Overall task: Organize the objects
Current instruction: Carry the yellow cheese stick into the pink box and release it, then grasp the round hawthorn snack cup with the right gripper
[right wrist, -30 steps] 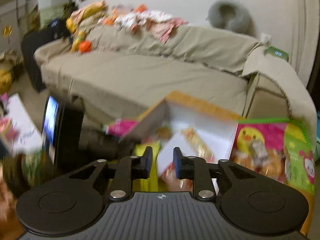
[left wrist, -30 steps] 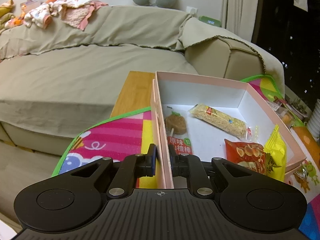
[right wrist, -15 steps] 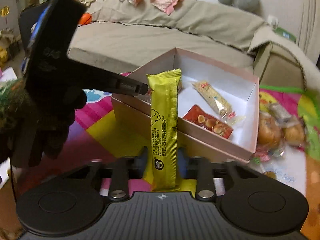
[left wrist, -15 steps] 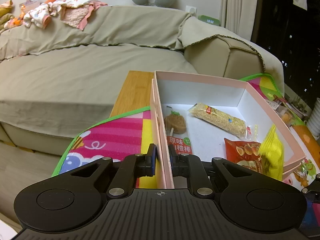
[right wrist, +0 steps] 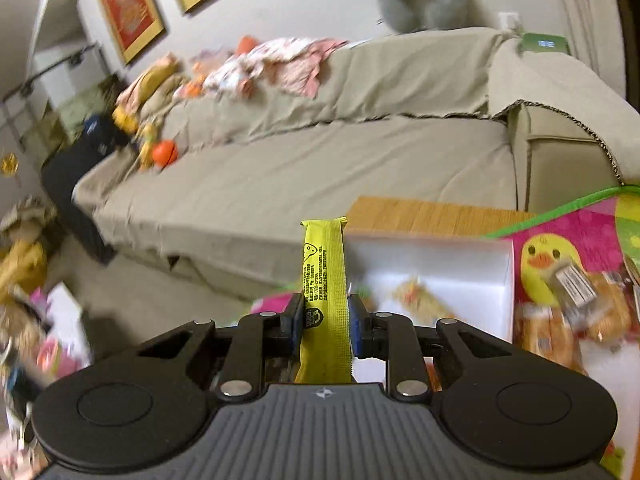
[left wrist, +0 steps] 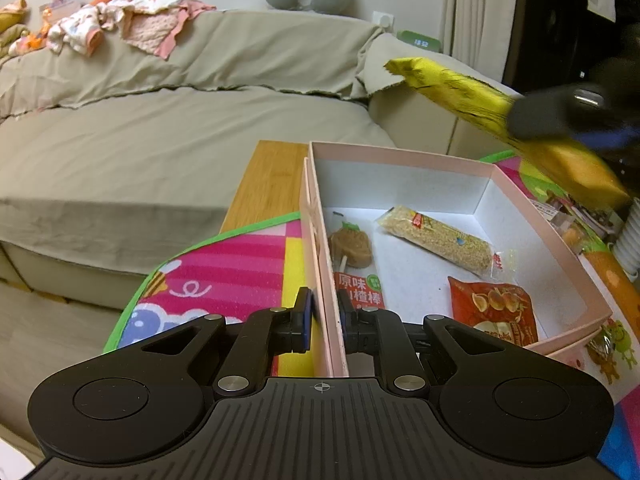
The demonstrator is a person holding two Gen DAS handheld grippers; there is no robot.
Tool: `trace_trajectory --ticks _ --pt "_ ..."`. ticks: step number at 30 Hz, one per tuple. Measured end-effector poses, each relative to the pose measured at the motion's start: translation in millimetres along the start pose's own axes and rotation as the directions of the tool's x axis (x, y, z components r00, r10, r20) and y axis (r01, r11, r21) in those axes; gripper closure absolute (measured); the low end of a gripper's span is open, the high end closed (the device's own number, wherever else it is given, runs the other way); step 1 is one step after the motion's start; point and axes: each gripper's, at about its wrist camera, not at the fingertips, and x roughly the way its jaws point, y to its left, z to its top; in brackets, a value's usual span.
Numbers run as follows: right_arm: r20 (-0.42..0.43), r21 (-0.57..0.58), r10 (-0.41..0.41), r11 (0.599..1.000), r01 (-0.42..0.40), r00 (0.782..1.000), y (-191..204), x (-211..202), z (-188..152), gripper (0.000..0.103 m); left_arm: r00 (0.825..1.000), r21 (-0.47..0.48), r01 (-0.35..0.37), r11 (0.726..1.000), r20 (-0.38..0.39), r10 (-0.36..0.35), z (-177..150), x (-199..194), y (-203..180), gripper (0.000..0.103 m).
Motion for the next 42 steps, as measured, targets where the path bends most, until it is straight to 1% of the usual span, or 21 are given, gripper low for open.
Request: trace_trajectory --ticks 2,4,6,10,12,15,19,22,23,25,26,27,29,32,35,38,40,42 --pt "-0.008 0.023 -0.02 1.0 0.02 1.0 -5.1 12.9 1.6 0.077 1.0 0.002 0.001 1.0 0.0 -0.001 0.2 0.0 0.2 0.088" --pt "-0.028 0.057 0.007 0.998 -0.006 1.0 -12.0 15.0 -2.9 0.077 1.0 0.003 0.002 1.0 0.0 -0.002 -0.6 0.2 0.1 0.088" --pt "-0.036 0.066 0.004 0.998 -0.001 0.999 -19.2 10.2 -10.7 0.077 1.0 0.002 0.002 1.0 0.001 -0.002 -0.9 0.2 0.0 0.088" --pt "-0.02 0.032 -0.08 0.996 0.081 0.997 -31.5 -12.0 -31.0 0.077 1.0 0.001 0.0 1.0 0.002 0.0 -2.2 0.4 1.3 0.088" --pt "0.004 0.001 -0.134 0.991 0.134 0.991 -39.1 -29.3 -44.7 0.072 1.0 -0.001 0.0 1.0 0.002 0.0 -2.6 0.7 2.0 0.088" --pt "0.037 -0.027 -0.211 0.977 0.212 0.977 -53.7 -52.6 -63.2 0.064 1.0 0.001 -0.003 1.0 0.001 0.003 -3.1 0.7 2.5 0.088" --pt "0.051 -0.02 -0.315 0.948 0.316 0.948 -81.8 -79.5 -83.3 0.064 1.0 0.001 -0.007 1.0 -0.001 0.007 -3.4 -0.3 1.2 0.089" --pt "0.024 -0.002 -0.377 0.926 0.377 0.926 -104.2 -87.1 -98.7 0.064 1.0 -0.005 -0.01 1.0 -0.002 0.01 -2.6 -1.3 -0.3 0.089" --pt "0.01 -0.001 -0.388 0.922 0.388 0.922 -110.0 -87.8 -103.9 0.063 1.0 -0.006 -0.01 1.0 -0.002 0.01 -2.9 -1.8 -0.3 0.089" --pt "-0.014 -0.02 -0.399 0.917 0.399 0.917 -116.1 -87.3 -115.3 0.052 1.0 -0.003 -0.012 1.0 -0.003 0.012 -2.8 -2.2 -0.5 0.089" --pt "-0.02 -0.038 -0.403 0.915 0.402 0.915 -118.1 -85.8 -120.4 0.044 1.0 -0.001 -0.013 1.0 -0.004 0.013 -3.0 -2.5 -0.7 0.089" --pt "-0.028 -0.061 -0.406 0.913 0.403 0.914 -118.2 -84.3 -124.9 0.042 1.0 0.001 -0.015 1.0 -0.005 0.015 -2.6 -2.8 -1.6 0.089" --pt "-0.041 -0.079 -0.398 0.915 0.394 0.916 -119.1 -81.2 -130.5 0.042 1.0 0.004 -0.018 1.0 -0.007 0.018 -2.6 -3.4 -2.2 0.089" --pt "-0.032 -0.007 -0.382 0.924 0.382 0.924 -132.4 -78.3 -120.1 0.042 1.0 0.002 -0.021 1.0 -0.007 0.021 -2.9 -3.8 -2.7 0.089" --pt "-0.023 0.084 -0.388 0.918 0.389 0.921 -159.0 -67.5 -91.8 0.042 1.0 0.002 -0.023 1.0 -0.008 0.023 -2.3 -4.2 -3.0 0.089" --pt "-0.021 0.204 -0.401 0.895 0.397 0.916 -195.2 -51.4 -58.5 0.042 1.0 0.001 -0.023 1.0 -0.008 0.023 -2.1 -4.2 -3.1 0.089" --pt "-0.014 0.269 -0.422 0.871 0.41 0.906 -218.8 -36.7 -38.4 0.042 1.0 0.003 -0.023 1.0 -0.008 0.023 -2.1 -4.1 -3.2 0.089" --pt "-0.015 0.316 -0.447 0.847 0.429 0.894 -240.5 -16.8 -19.9 0.032 1.0 0.005 -0.024 1.0 -0.01 0.024 -2.2 -4.5 -3.2 0.089"
